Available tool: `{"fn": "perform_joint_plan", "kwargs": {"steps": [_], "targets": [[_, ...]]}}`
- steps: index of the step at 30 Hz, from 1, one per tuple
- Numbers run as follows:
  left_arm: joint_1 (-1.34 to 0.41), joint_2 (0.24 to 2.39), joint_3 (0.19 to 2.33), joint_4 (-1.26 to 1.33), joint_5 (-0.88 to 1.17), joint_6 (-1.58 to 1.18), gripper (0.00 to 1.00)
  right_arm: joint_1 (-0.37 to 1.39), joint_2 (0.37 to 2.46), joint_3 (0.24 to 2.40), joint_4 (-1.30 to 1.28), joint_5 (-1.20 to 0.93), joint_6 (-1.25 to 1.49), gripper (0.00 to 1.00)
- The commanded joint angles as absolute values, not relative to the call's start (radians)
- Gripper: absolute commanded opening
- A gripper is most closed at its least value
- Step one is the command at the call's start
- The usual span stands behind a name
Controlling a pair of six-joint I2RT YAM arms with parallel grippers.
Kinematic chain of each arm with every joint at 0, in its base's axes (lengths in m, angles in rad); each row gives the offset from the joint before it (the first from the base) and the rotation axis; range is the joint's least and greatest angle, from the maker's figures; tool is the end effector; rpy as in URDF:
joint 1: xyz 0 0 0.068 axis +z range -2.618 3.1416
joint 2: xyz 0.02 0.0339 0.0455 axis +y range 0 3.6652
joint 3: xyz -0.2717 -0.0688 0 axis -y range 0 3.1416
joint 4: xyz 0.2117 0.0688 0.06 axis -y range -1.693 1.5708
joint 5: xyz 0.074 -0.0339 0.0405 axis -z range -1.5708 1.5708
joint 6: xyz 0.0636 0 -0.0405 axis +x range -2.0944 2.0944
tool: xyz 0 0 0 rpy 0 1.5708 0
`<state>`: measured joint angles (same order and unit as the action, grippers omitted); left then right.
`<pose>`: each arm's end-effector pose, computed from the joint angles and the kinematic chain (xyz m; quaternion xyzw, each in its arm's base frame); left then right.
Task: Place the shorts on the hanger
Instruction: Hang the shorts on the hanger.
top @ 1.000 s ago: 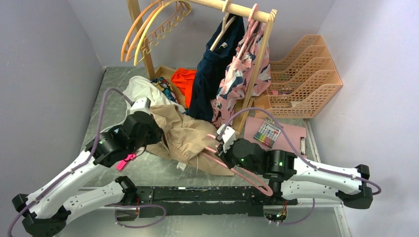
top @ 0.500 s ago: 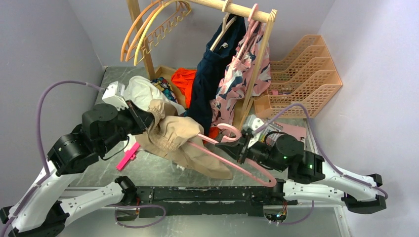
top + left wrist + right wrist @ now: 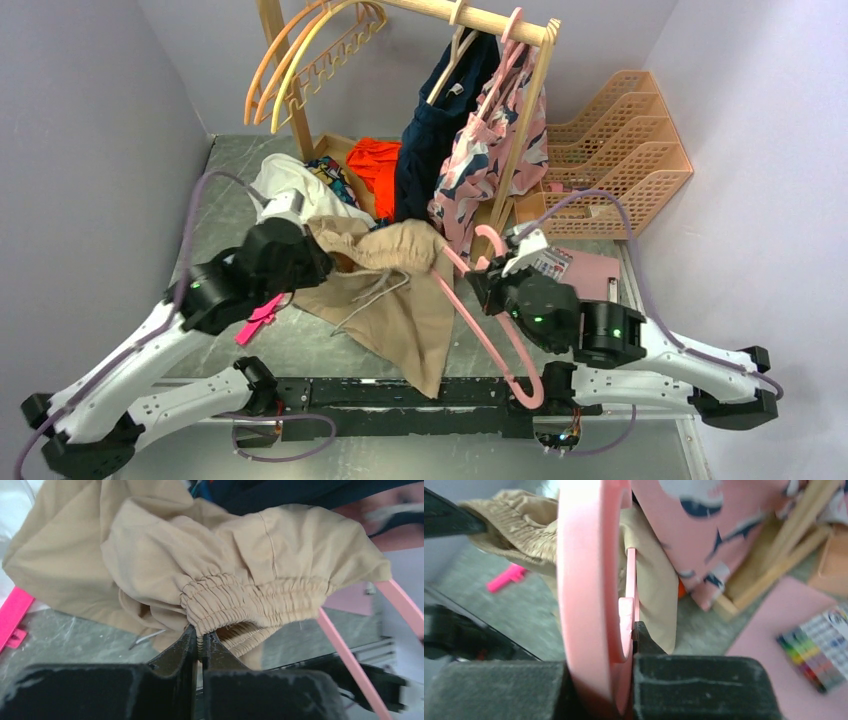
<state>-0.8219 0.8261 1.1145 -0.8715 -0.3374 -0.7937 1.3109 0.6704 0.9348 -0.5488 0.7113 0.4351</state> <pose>0.1064 -0.0835 0.3572 -0.0673 0.8691 -0.2356 0.4298 0.0692 0.0986 0.3613 -0.1289 0.7679 0.2518 0.5747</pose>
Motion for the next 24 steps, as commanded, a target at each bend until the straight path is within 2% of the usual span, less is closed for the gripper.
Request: {"fn": "perform_joint_plan", "kwargs": {"steps": [1, 11, 17, 20, 24], "targets": [[-0.825, 0.908, 1.051, -0.782, -0.350, -0.799, 0.07, 1.312, 0.707, 0.923, -0.784, 0.794, 0.644, 0.00], [-0.810, 1.090, 1.035, -0.765, -0.494, -0.698, 0.07, 1.311, 0.702, 1.030, -0.744, 0.495, 0.354, 0.00], [-0.810, 1.211, 1.065, -0.825, -0.651, -0.692, 0.07, 1.310, 0.677, 1.129, -0.712, 0.310, 0.166, 0.00], [-0.811, 1.252, 1.076, -0.867, -0.730, -0.731, 0.07, 1.312, 0.649, 1.141, -0.661, 0.297, 0.114, 0.00], [-0.811, 1.290, 1.052, -0.882, -0.805, -0.749, 0.07, 1.312, 0.610, 1.107, -0.583, 0.406, 0.096, 0.00]]}}
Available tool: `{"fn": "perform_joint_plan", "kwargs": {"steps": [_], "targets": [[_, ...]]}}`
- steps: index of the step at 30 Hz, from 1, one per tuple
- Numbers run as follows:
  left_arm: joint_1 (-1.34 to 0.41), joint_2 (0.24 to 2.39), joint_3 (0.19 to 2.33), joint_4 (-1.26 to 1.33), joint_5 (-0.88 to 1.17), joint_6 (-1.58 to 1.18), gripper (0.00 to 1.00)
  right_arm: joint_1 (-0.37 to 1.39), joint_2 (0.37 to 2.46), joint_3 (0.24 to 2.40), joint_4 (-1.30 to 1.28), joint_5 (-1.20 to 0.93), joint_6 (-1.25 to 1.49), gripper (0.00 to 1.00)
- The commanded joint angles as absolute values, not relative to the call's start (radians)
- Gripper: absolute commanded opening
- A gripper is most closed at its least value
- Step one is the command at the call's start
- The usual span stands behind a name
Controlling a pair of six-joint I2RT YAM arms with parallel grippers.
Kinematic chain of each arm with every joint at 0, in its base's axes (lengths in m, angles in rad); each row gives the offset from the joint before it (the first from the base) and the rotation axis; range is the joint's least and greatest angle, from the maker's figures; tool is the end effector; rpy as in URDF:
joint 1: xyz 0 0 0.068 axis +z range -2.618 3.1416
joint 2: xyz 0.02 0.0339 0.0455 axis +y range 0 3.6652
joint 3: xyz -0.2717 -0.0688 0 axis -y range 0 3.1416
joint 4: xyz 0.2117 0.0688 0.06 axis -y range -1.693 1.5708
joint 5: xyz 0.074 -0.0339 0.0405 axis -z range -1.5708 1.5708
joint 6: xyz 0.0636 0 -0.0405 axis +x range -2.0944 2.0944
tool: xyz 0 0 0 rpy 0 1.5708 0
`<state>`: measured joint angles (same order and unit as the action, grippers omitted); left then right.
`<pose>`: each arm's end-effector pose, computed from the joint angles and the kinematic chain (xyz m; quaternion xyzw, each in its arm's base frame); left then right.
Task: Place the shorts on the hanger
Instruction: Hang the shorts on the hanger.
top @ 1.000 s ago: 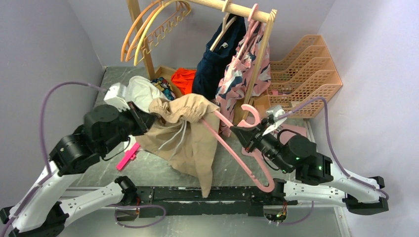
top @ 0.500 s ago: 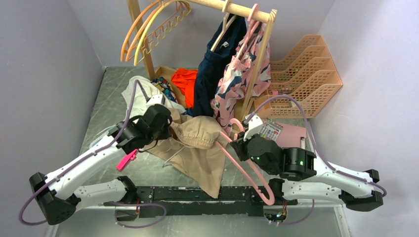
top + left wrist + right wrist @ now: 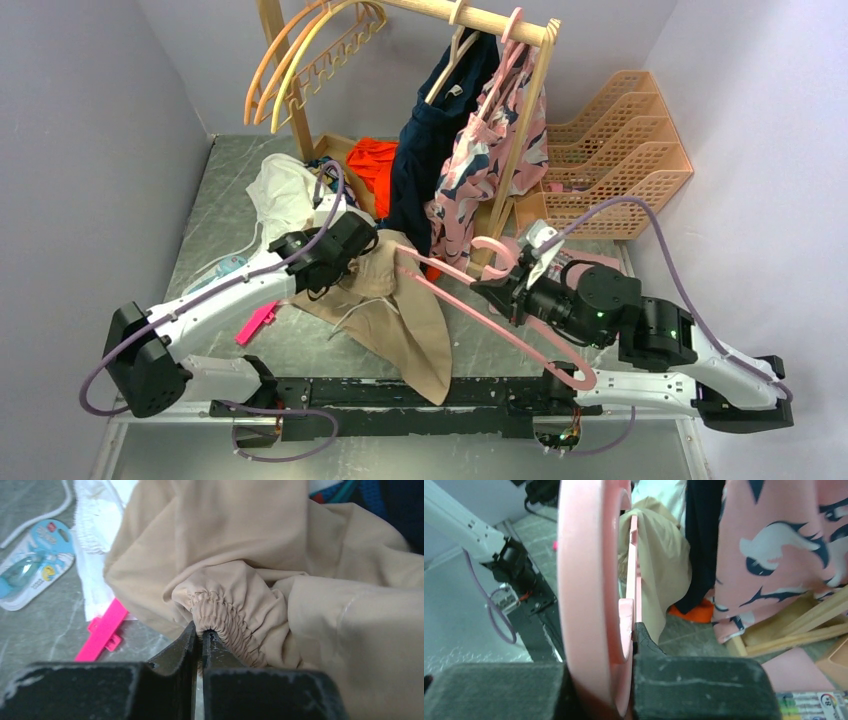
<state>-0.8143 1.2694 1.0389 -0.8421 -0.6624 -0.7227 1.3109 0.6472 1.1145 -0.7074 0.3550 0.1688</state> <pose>0.1784 -0.1320 0.2739 -0.0381 0.9192 0.0645 0.3867 0.0458 0.0861 0.3945 -0.3268 0.7104 0.3071 0.5424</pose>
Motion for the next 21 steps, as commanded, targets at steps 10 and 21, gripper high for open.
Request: {"fn": "perform_joint_plan", "kwargs": {"steps": [10, 21], "targets": [[-0.881, 1.434, 1.020, -0.873, -0.886, -0.815, 0.07, 1.311, 0.752, 1.086, -0.469, 0.564, 0.144, 0.00], [-0.951, 1.558, 1.064, -0.911, -0.954, -0.857, 0.07, 1.312, 0.805, 1.057, -0.408, 0.606, 0.248, 0.00]]}}
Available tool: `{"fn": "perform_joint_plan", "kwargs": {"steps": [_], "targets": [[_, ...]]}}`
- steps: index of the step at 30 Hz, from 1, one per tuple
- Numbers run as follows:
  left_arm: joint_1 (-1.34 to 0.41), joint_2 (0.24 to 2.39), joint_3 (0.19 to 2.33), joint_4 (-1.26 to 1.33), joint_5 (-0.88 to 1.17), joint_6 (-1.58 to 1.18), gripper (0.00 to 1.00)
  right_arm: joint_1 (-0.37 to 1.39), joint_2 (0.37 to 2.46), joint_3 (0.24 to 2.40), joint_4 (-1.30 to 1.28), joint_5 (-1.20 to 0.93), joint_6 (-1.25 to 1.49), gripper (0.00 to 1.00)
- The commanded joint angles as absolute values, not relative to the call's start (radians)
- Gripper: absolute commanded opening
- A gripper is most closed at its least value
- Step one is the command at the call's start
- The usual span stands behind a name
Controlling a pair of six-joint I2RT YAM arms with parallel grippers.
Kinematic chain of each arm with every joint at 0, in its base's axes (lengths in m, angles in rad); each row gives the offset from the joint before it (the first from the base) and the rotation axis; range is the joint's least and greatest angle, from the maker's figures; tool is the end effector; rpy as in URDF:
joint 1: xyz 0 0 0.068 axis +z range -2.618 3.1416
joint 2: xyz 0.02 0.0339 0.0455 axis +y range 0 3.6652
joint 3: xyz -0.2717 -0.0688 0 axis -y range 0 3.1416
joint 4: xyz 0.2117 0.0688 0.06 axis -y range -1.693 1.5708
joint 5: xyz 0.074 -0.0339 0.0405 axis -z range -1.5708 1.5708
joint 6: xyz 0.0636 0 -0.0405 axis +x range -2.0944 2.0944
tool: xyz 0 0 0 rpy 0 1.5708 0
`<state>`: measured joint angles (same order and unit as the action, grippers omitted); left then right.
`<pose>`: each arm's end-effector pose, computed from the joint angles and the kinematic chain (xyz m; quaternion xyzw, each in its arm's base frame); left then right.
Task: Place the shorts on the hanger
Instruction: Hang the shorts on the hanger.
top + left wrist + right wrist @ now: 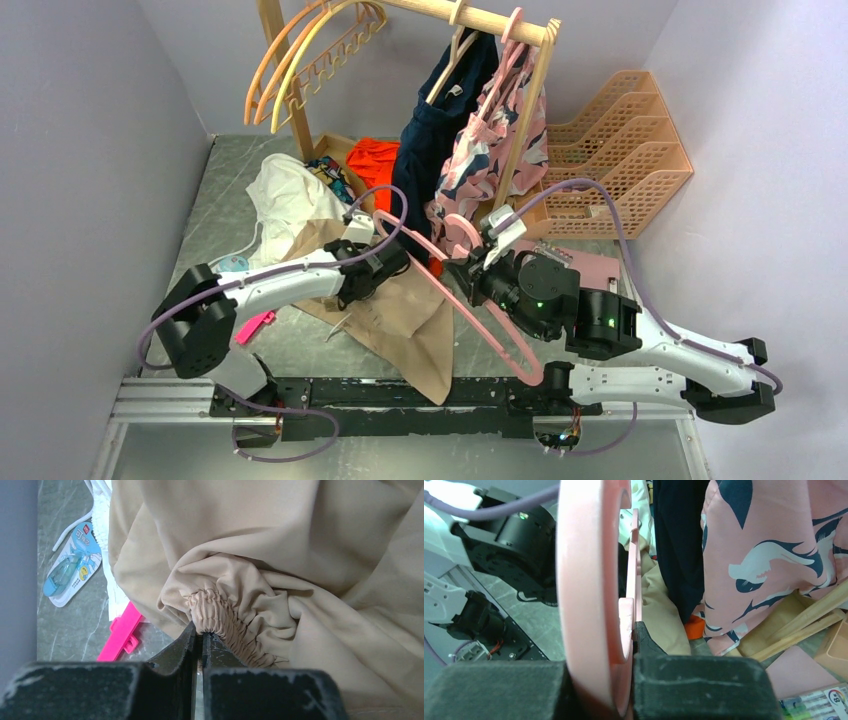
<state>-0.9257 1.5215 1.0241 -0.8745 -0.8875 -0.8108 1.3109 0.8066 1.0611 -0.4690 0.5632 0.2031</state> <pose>0.1860 -0.1652 0.2247 0.0090 0.8997 0.2076 0.3840 0.0705 0.1330 0.3938 -0.2452 0.7279 0.2566 0.5867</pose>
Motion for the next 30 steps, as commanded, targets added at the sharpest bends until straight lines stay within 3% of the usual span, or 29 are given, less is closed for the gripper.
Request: {"fn": "perform_joint_plan", "kwargs": {"steps": [1, 30], "targets": [[-0.957, 1.562, 1.064, -0.910, -0.955, -0.861, 0.07, 1.312, 0.810, 1.059, -0.409, 0.603, 0.252, 0.00], [-0.996, 1.650, 1.072, -0.933, -0.960, -0.876, 0.07, 1.267, 0.945, 1.095, -0.424, 0.545, 0.270, 0.00]]}}
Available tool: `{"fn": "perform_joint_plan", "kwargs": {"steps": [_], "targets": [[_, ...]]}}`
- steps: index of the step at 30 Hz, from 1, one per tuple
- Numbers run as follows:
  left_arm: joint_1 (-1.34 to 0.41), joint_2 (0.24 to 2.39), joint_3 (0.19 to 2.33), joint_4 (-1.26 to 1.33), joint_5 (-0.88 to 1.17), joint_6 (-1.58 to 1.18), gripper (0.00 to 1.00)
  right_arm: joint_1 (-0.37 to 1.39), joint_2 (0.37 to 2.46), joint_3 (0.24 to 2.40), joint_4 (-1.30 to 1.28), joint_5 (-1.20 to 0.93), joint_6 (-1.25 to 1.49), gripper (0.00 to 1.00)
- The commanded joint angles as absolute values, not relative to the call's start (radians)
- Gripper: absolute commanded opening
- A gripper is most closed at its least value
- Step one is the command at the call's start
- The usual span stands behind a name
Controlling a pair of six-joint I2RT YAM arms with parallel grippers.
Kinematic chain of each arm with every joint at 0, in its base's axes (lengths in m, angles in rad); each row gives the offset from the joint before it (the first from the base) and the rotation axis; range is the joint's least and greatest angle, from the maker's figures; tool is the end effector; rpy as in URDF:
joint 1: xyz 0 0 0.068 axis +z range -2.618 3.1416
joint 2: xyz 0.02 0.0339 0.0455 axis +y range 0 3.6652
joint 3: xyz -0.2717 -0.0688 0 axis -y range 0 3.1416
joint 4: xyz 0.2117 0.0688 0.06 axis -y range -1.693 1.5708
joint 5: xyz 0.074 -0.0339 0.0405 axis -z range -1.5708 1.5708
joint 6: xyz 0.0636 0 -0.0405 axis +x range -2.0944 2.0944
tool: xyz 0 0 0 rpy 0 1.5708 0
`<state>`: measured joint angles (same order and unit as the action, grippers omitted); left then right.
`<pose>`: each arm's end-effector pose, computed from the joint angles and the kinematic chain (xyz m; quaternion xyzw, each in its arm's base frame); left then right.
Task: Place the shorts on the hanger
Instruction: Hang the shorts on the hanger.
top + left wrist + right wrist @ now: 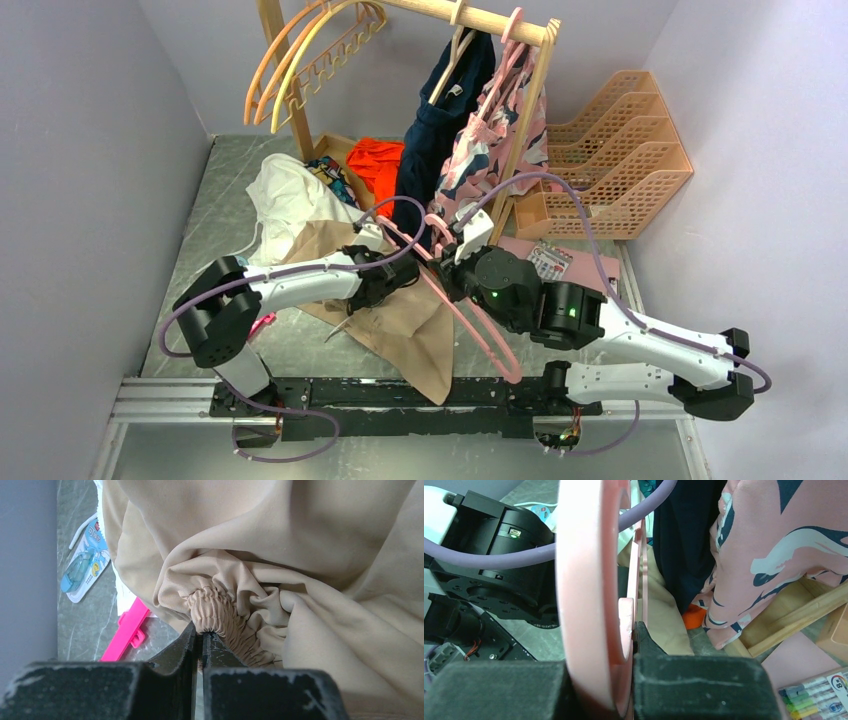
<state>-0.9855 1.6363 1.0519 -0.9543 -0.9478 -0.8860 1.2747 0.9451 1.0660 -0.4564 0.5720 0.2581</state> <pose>0.1817 -0.1807 0.2068 0.0369 0.8889 0.2592 0.3758 0.0867 0.1661 0.3769 -0.2379 0.7628 0.2196 0.5598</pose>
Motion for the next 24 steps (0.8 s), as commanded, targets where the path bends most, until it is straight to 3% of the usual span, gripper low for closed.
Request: {"fn": "perform_joint_plan", "kwargs": {"steps": [1, 9, 16, 24], "targets": [[-0.996, 1.651, 1.071, -0.930, -0.958, -0.873, 0.07, 1.263, 0.944, 1.089, -0.422, 0.543, 0.269, 0.00], [-0.994, 1.613, 1.056, -0.875, -0.919, -0.826, 0.07, 1.241, 0.938, 1.079, -0.406, 0.504, 0.242, 0.00], [-0.869, 1.300, 0.915, -0.587, -0.594, -0.663, 0.07, 1.241, 0.857, 1.041, -0.371, 0.451, 0.177, 0.00], [-0.816, 1.140, 0.860, -0.603, -0.500, -0.739, 0.07, 1.240, 0.762, 1.008, -0.393, 0.304, 0.104, 0.00]]}}
